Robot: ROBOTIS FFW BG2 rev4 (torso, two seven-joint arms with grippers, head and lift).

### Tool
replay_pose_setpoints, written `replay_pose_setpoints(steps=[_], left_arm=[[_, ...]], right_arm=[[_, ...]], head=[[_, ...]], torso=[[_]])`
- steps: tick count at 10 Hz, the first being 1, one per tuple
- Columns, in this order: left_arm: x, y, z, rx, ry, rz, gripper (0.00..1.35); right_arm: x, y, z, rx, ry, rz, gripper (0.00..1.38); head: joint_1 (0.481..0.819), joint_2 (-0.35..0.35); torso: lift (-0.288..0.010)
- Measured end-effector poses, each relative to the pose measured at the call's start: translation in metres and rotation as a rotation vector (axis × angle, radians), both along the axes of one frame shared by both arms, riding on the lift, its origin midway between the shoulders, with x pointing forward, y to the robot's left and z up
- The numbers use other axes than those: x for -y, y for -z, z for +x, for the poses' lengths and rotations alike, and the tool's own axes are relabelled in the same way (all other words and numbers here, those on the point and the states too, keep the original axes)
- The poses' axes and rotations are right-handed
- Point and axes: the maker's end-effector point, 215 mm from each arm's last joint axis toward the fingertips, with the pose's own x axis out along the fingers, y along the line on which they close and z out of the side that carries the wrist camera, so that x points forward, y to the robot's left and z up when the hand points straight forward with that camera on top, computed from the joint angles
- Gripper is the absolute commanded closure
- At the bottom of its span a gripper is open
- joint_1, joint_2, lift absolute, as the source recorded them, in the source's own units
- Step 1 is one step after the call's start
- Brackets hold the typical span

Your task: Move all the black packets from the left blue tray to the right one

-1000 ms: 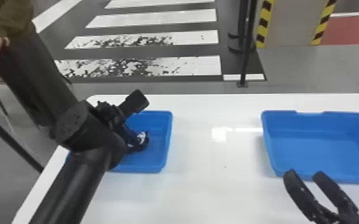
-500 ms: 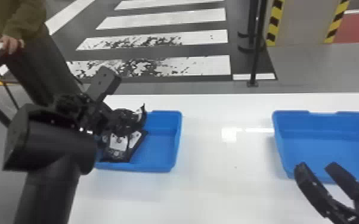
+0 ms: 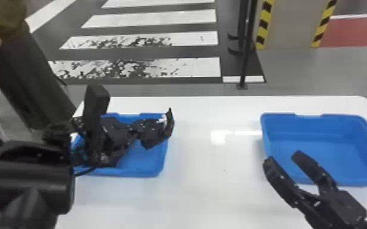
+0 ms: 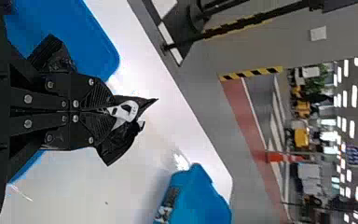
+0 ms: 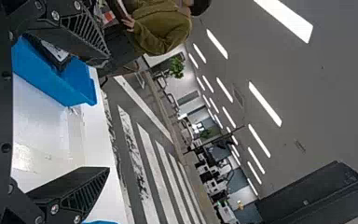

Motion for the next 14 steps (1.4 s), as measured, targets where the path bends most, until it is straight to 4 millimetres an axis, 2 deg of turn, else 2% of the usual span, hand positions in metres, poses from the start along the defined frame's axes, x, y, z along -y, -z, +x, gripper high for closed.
replay_pose_setpoints(steps=[3,4,6,8,12,14], left_arm=[[0.071,-0.033,-0.022,0.037,0.146,-0.377,1.13],[0.084,-0.044,-0.028,0.039,0.176,-0.459,1.13],[0.105,-0.062,-0.037,0.037,0.224,-0.568,1.13],[0.123,-0.073,-0.043,0.036,0.261,-0.621,1.13],[0.157,-0.087,-0.050,0.036,0.316,-0.684,1.13],[0.179,-0.092,-0.058,0.020,0.366,-0.705,1.13]], right_arm=[[-0.013,0.005,0.007,0.011,-0.070,-0.086,0.16],[-0.015,0.005,0.011,0.020,-0.082,-0.153,0.16],[-0.014,0.005,0.020,0.046,-0.102,-0.301,0.16],[-0.028,0.004,0.027,0.057,-0.148,-0.359,0.16],[-0.073,-0.006,0.029,0.074,-0.240,-0.319,0.16],[-0.083,-0.008,0.035,0.076,-0.260,-0.297,0.16]], head=[[0.695,0.020],[0.695,0.000],[0.695,-0.033],[0.695,-0.040],[0.695,-0.025],[0.695,-0.041]], torso=[[-0.140],[-0.140],[-0.140],[-0.140],[-0.140],[-0.140]])
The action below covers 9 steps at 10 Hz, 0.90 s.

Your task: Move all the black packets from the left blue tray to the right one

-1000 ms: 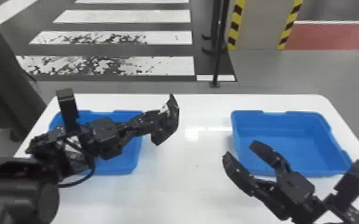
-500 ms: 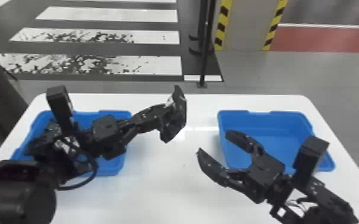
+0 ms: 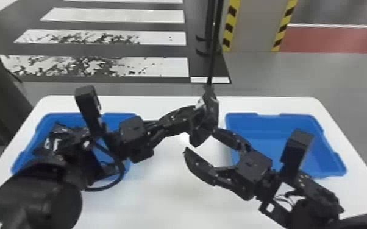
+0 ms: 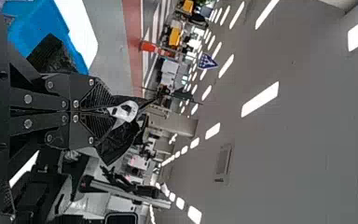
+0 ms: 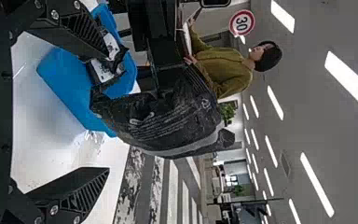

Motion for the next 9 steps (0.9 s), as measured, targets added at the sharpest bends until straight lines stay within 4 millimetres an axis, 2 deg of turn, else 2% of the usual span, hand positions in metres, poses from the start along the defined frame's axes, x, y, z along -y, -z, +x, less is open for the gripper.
replay_pose_setpoints(steps=[2,3,5,6,8,9], left_arm=[[0.011,0.003,-0.006,-0.019,0.030,-0.005,1.13],[0.014,0.005,-0.008,-0.030,0.039,-0.004,1.13],[0.016,0.008,-0.010,-0.039,0.045,-0.002,1.13],[0.016,0.008,-0.009,-0.039,0.043,-0.002,1.13],[0.016,0.008,-0.010,-0.041,0.045,-0.004,1.12],[0.017,0.008,-0.010,-0.047,0.048,-0.007,1.05]], right_arm=[[-0.002,-0.008,0.011,0.015,0.002,0.008,0.17],[-0.002,-0.010,0.014,0.017,0.006,0.014,0.26],[-0.002,-0.009,0.018,0.014,0.008,0.020,1.11],[-0.002,-0.005,0.019,0.004,0.009,0.026,1.29],[-0.002,-0.003,0.019,-0.001,0.010,0.037,1.28],[-0.001,-0.005,0.020,0.008,0.012,0.056,1.28]], head=[[0.695,-0.051],[0.695,-0.056],[0.695,-0.059],[0.695,-0.059],[0.695,-0.059],[0.695,-0.061]], torso=[[-0.140],[-0.140],[-0.140],[-0.140],[-0.140],[-0.140]])
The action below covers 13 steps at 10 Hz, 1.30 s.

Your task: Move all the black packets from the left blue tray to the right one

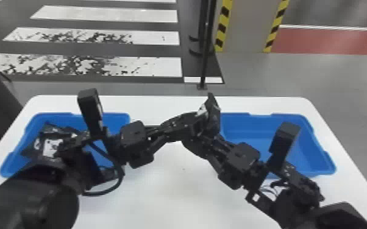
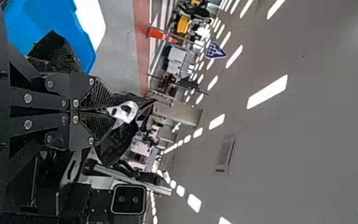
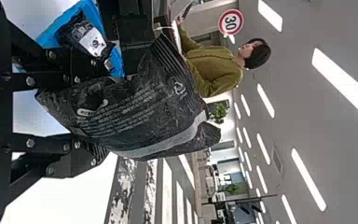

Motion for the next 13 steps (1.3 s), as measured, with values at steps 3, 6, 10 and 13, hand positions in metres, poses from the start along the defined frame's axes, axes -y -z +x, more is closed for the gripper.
replay_pose_setpoints(steps=[3,6,10,13], left_arm=[[-0.004,0.001,-0.002,-0.059,-0.031,-0.070,0.10],[-0.040,-0.020,0.007,-0.014,-0.121,-0.158,0.15],[-0.144,-0.012,0.013,0.011,-0.397,-0.100,0.15],[-0.237,0.027,0.007,-0.052,-0.662,0.006,0.15]], right_arm=[[0.003,0.000,0.001,-0.001,0.006,0.022,1.28],[0.040,0.018,0.019,-0.019,0.076,-0.018,1.28],[0.179,0.071,0.084,-0.083,0.314,-0.186,1.28],[0.258,0.108,0.108,-0.169,0.460,-0.336,0.26]], head=[[0.695,-0.062],[0.695,-0.055],[0.695,-0.094],[0.695,-0.079]], torso=[[-0.140],[-0.140],[-0.140],[-0.140]])
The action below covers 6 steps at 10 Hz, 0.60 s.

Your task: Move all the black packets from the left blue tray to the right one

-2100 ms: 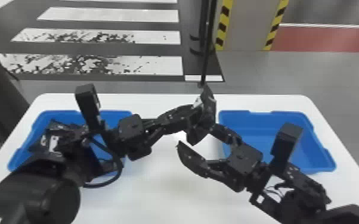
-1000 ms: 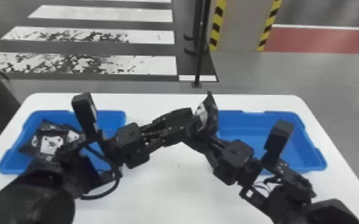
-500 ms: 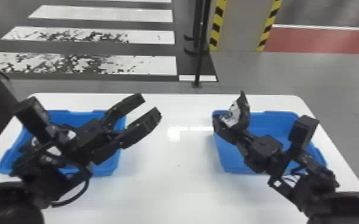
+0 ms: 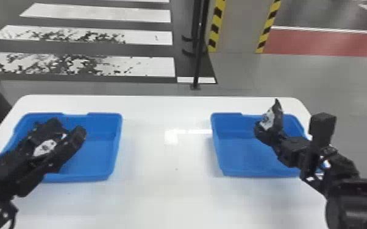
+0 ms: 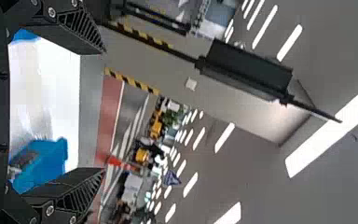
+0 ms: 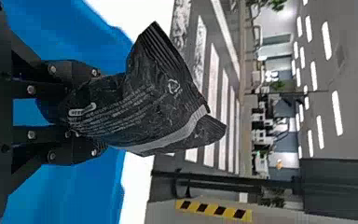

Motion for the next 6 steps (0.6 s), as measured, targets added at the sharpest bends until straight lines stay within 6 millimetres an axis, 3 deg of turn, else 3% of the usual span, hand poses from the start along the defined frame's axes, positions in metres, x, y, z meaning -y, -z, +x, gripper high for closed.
replay_pose_setpoints(steps=[1,3,6], left_arm=[[-0.018,0.007,-0.004,-0.024,-0.057,0.027,0.15],[-0.036,0.017,-0.009,-0.054,-0.108,0.063,0.15],[-0.057,0.025,-0.012,-0.079,-0.157,0.123,0.15]], right_arm=[[0.011,0.005,0.002,-0.024,0.021,-0.046,0.03],[0.021,-0.001,-0.004,-0.017,0.053,-0.113,0.17],[0.033,-0.072,-0.038,0.114,0.119,-0.305,0.19]], head=[[0.695,-0.071],[0.695,-0.062],[0.695,-0.062]], torso=[[-0.140],[-0.140],[-0.140]])
